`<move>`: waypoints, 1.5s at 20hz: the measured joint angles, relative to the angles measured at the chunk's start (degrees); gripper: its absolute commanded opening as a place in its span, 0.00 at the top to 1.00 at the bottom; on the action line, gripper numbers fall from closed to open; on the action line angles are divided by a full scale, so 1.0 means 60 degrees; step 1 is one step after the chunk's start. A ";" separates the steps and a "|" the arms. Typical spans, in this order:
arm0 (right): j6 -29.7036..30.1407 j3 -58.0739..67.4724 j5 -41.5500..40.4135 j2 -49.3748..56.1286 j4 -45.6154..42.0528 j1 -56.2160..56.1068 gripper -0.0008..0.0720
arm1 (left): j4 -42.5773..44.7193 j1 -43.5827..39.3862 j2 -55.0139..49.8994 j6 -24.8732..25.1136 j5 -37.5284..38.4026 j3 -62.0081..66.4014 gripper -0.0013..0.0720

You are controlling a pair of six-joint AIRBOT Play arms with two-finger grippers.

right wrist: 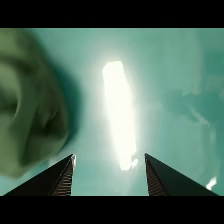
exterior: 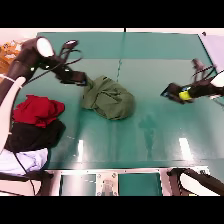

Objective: Fold the shirts.

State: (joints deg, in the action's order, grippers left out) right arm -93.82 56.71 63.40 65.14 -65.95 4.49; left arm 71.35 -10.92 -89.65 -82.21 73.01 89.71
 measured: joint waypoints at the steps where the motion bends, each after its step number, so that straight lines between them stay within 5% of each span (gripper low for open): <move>1: 0.0055 -0.0423 -0.0291 0.0018 0.0280 -0.0353 0.29 | -0.0091 0.0368 -0.0007 -0.0007 -0.0386 -0.0401 0.03; 5: 0.0335 -0.1639 -0.1625 0.0484 0.1362 -0.2160 0.29 | -0.1115 0.1209 -0.0324 0.0229 -0.2157 -0.1486 0.03; 10: 0.0645 -0.1592 -0.3115 0.1555 0.1993 -0.3566 0.30 | -0.2747 0.0991 -0.1257 0.1373 -0.2597 -0.1854 0.04; 11: 0.0674 -0.1417 -0.3275 0.1825 0.2062 -0.3672 0.31 | -0.2973 0.0856 -0.1399 0.1559 -0.2583 -0.1883 0.15; 12: 0.0696 -0.1217 -0.3399 0.2102 0.2091 -0.3727 0.40 | -0.3140 0.0725 -0.1519 0.1727 -0.2473 -0.1898 0.17; 15: 0.0736 -0.0703 -0.3570 0.2787 0.2193 -0.3829 0.88 | -0.3410 0.0503 -0.1752 0.2102 -0.1694 -0.1934 0.23; 16: 0.0739 -0.0590 -0.3621 0.2940 0.2197 -0.3832 0.96 | -0.3424 0.0488 -0.1796 0.2200 -0.1359 -0.1942 0.51; 17: 0.0780 -0.0514 -0.3646 0.3045 0.2208 -0.3829 0.96 | -0.3417 0.0488 -0.1818 0.2284 -0.0969 -0.1942 0.72; 20: 0.1009 -0.0379 -0.3654 0.3220 0.2215 -0.3730 0.96 | -0.3421 0.0608 -0.1861 0.2481 -0.0109 -0.1920 0.95; 30: 0.1778 0.0036 -0.2634 0.3060 0.2215 -0.1880 0.96 | -0.3377 0.1424 -0.1450 0.2652 0.1486 -0.0947 0.95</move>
State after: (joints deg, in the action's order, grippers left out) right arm -83.15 56.93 47.59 83.50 -52.66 -6.79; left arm 51.09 -2.37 -98.35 -66.30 81.93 84.03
